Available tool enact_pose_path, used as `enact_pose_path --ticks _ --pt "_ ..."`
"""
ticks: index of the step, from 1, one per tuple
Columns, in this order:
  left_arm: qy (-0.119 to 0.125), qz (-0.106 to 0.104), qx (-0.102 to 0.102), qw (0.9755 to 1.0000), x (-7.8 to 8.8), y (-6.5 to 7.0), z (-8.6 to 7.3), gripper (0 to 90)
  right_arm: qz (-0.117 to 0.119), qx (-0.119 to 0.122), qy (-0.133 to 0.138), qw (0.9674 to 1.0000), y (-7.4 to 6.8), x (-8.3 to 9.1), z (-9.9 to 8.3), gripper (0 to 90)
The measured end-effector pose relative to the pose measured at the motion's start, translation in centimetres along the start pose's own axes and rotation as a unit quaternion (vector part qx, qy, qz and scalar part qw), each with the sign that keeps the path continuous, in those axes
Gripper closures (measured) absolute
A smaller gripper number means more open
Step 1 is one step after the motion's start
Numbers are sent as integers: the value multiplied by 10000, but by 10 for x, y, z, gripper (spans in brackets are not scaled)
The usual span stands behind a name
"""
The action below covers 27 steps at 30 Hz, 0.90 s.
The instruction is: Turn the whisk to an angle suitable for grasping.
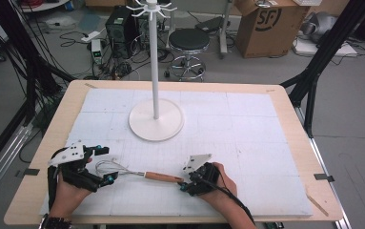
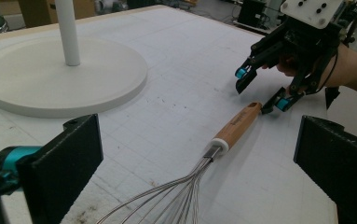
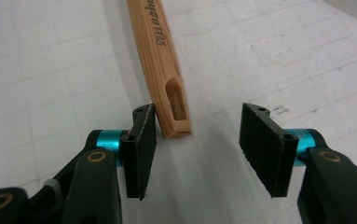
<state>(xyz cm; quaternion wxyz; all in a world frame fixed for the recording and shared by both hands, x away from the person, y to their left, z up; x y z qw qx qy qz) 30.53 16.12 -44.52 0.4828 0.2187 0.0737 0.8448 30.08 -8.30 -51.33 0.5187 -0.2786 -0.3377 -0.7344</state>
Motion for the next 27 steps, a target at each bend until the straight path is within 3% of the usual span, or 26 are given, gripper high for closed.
enact_pose_path --ticks 1,6,11,14,18,23,27 --pt "-2 -1 0 10000 0 0 0 17 -159 37 -39 9999 4 0 0 477" --pt "-5 -4 -2 10000 0 0 0 18 -320 37 -74 9995 12 -1 0 483" --pt "-13 -1 10 10000 -1 0 0 17 -537 -159 -95 9984 25 -2 -4 487" --pt "-31 -10 8 10000 -1 1 -1 17 -520 -277 -81 9982 32 -3 -6 485" --pt "-19 -4 8 10000 -1 0 -1 17 -607 -242 -187 9977 39 -1 -9 485" --pt "-38 2 22 10000 -1 0 -2 18 -559 -248 -159 9980 36 1 -8 475" --pt "-41 10 0 10000 -1 0 -1 18 -505 -295 115 9982 33 13 -3 440"
Point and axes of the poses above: each handheld gripper's, and its own axes: x roughly backward along the jaws, z roughly out of its top, y roughly to its right, the point moved 10 cm from there along -x, roughly forward along the jaws, and after that the axes turned 11 degrees about x, right-handed, at the moved point
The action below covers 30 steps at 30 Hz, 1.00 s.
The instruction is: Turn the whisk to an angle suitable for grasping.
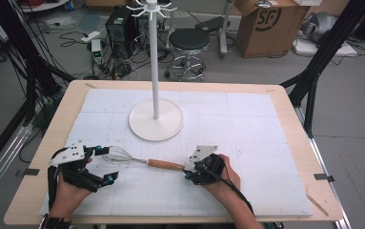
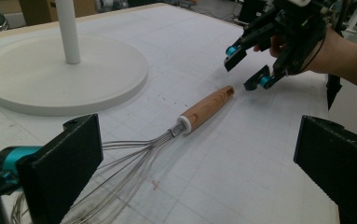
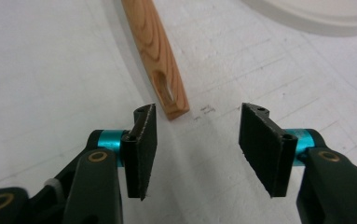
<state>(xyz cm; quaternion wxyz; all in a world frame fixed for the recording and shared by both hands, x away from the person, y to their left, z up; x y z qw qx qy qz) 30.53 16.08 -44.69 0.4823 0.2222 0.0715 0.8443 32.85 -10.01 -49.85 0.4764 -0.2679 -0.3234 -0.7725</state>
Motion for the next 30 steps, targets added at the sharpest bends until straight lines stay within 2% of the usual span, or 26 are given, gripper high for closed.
enact_pose_path --ticks 2,4,6,8,9,10,15,17,22,27,30 --pt "6 4 2 10000 0 0 0 17 51 -101 257 9996 2 11 3 390" --pt "5 2 0 10000 0 0 0 17 51 -272 588 9979 6 24 5 348" --pt "15 -2 4 10000 0 0 0 17 198 -499 942 9941 8 39 7 368" --pt "16 -8 0 10000 0 1 1 17 254 -524 1301 9898 11 61 5 367" --pt "20 -8 2 10000 0 1 1 17 254 -524 1301 9898 11 61 5 367" --pt "20 -7 2 10000 0 1 1 17 205 -542 1448 9878 14 73 1 357" --pt "18 -21 4 10000 -1 2 1 17 4 -611 1537 9862 22 89 -10 303" --pt "16 -25 0 10000 -1 2 1 17 -116 -670 1513 9861 27 95 -18 277" --pt "-17 -31 -8 10000 -2 2 0 17 -307 -865 1559 9835 39 107 -36 205" --pt "0 -49 -4 10000 -2 2 1 18 -396 -1041 1677 9795 50 116 -46 115" --pt "-24 -48 -22 10000 -2 2 0 17 -425 -1073 1672 9791 53 118 -50 104"
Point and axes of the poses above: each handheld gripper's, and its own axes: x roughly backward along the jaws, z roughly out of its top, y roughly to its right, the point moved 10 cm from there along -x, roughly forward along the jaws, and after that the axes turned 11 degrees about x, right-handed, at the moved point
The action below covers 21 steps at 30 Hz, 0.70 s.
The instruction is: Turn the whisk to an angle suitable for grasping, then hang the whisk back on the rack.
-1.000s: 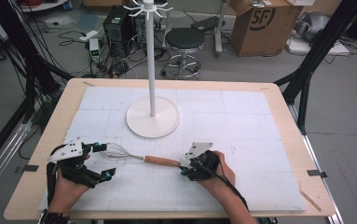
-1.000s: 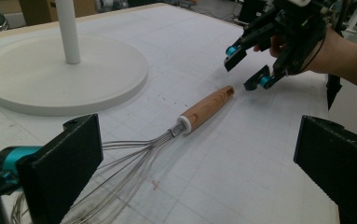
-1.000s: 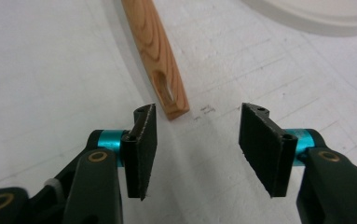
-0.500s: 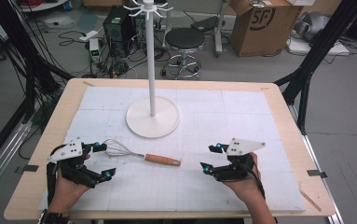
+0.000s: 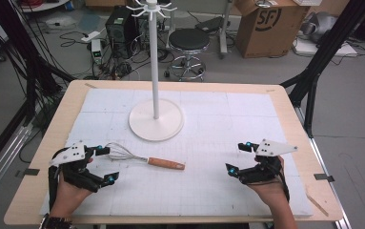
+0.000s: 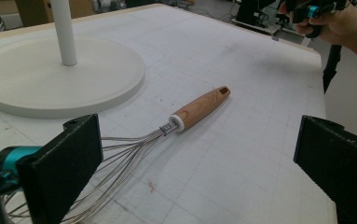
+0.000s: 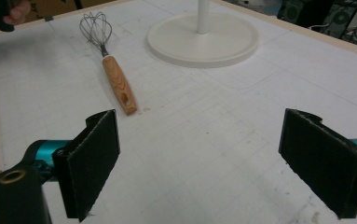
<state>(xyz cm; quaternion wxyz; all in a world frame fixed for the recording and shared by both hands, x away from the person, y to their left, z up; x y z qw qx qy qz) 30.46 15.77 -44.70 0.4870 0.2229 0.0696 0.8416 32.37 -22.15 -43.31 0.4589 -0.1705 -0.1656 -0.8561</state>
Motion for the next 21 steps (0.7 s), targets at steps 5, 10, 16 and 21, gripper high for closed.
enact_pose_path --ticks 5,10,16,21 --pt "-36 -66 -4 10000 -3 3 -2 18 -89 -133 148 9998 10 3 -1 11" --pt "-66 -85 -9 9999 -5 4 -3 17 -100 -116 181 9997 11 1 1 1" --pt "-120 -65 -12 9999 -6 5 -5 18 -123 -92 97 9998 12 -1 -2 2" --pt "-133 -63 -19 9999 -5 4 -6 17 -157 -105 57 9998 13 -2 -2 2"
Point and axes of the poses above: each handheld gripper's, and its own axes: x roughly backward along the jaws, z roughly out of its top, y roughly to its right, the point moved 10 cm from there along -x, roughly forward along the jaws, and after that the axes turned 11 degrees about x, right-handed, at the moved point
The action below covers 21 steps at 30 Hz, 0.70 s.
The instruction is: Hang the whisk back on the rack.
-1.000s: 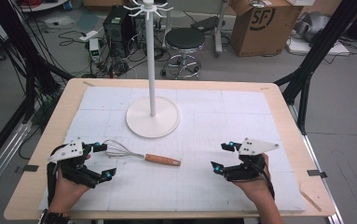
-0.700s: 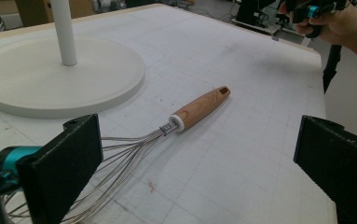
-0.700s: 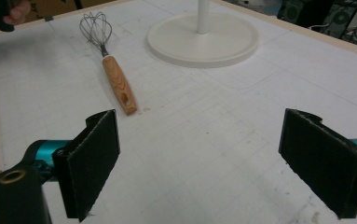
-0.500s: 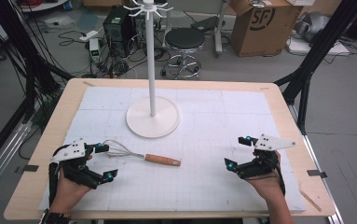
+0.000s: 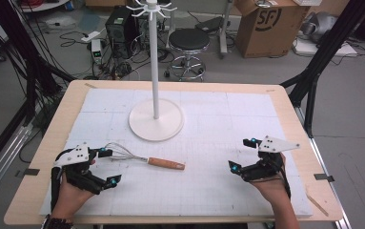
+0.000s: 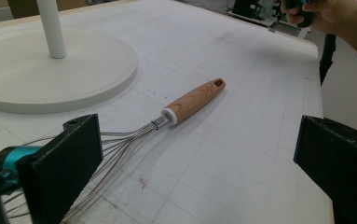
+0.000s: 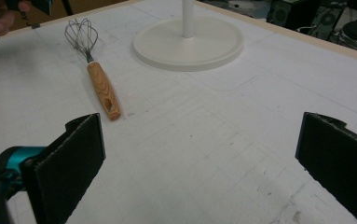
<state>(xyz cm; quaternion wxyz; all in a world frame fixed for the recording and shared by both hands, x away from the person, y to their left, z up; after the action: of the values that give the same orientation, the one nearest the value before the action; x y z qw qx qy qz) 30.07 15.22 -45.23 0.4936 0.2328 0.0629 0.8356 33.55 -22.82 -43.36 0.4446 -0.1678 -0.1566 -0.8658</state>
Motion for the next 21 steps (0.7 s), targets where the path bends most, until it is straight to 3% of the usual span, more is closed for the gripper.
enact_pose_path --ticks 6,14,17,21 --pt "-15 12 2 10000 0 0 0 17 -38 -24 -54 10000 1 1 -2 2" --pt "-306 115 -260 9991 -13 7 10 18 -27 28 -150 9999 -2 0 -3 3" --pt "-606 210 -385 9972 -23 9 13 18 -23 15 -153 9999 -2 0 -5 3" --pt "-971 320 -621 9928 -36 11 23 18 8 20 -201 9998 -3 -2 -6 3"
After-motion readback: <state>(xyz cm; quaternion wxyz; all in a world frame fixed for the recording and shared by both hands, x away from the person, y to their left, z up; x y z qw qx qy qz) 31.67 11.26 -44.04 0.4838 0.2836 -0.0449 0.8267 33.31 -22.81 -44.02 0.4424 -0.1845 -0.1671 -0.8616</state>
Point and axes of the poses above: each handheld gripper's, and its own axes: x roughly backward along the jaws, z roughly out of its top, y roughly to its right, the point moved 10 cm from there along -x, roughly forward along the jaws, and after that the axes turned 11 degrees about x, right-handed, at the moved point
